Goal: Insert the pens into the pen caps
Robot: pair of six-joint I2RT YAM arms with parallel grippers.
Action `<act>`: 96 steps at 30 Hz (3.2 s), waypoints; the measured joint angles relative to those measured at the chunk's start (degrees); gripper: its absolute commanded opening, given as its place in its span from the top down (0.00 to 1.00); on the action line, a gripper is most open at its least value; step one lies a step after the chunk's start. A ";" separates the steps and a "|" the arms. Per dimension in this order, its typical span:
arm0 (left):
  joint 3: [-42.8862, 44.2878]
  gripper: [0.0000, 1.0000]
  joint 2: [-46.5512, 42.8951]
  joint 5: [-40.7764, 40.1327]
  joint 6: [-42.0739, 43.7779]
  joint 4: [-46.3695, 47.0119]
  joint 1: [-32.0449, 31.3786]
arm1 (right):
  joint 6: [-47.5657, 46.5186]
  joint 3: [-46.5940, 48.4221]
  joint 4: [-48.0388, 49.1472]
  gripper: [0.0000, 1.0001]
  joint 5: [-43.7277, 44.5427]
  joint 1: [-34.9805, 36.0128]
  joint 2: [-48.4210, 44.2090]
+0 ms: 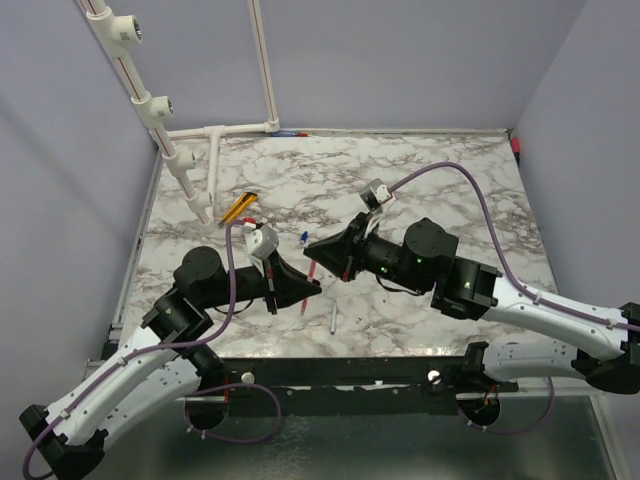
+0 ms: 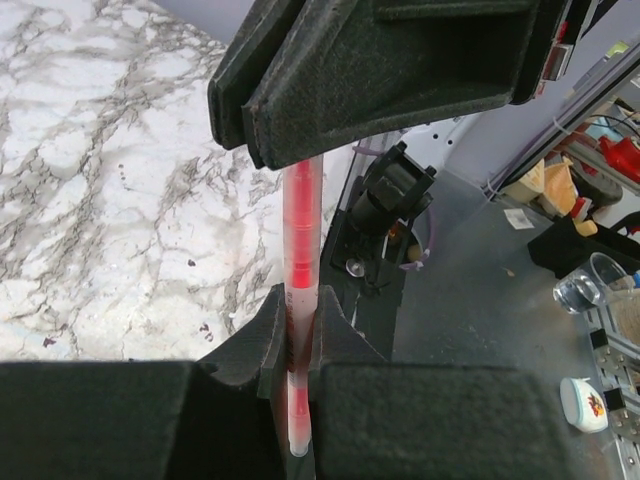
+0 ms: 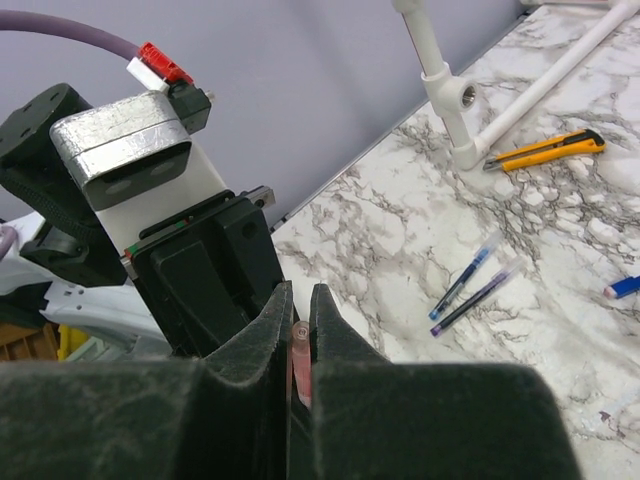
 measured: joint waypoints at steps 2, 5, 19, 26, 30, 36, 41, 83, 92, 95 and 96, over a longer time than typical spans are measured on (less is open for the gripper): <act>-0.20 1.00 -0.76 0.02 -0.76 1.03 0.00 | 0.04 1.42 -1.07 0.86 0.87 0.59 0.22; -0.87 1.00 -2.36 0.02 -1.68 3.13 0.02 | -0.04 3.39 -2.01 0.79 1.84 1.62 0.55; -4.26 1.00 -7.82 -8.35 -5.70 5.03 1.20 | -6.03 8.72 -10.49 0.44 14.23 3.41 -0.79; -3.89 1.00 -1.90 -13.84 -7.85 -2.58 1.20 | -4.20 10.45 -19.54 0.40 25.44 3.41 -2.38; -2.67 1.00 2.84 -16.72 -8.66 -7.28 1.20 | -1.16 8.02 -24.46 0.38 28.63 3.41 -3.54; 0.50 1.00 10.67 -21.84 -8.61 -14.36 1.25 | 5.05 3.04 -32.11 0.35 31.08 3.41 -4.57; 2.54 1.00 16.96 -25.97 -8.11 -18.18 1.25 | 8.35 -1.03 -34.84 0.33 31.43 3.41 -4.55; 6.38 0.62 50.80 -50.38 -2.97 -19.26 1.25 | 13.46 -8.76 -35.85 0.28 28.26 3.41 -1.18; 7.02 0.53 48.98 -50.10 -1.73 -20.13 1.25 | 13.20 -6.40 -37.64 0.27 28.17 3.41 -0.09; 9.38 0.52 46.10 -49.37 -1.33 -21.07 1.25 | 13.22 -6.27 -38.51 0.27 28.17 3.41 -0.15; 10.19 0.51 45.13 -49.27 -1.25 -21.20 1.25 | 13.27 -6.27 -38.73 0.26 28.17 3.41 -0.15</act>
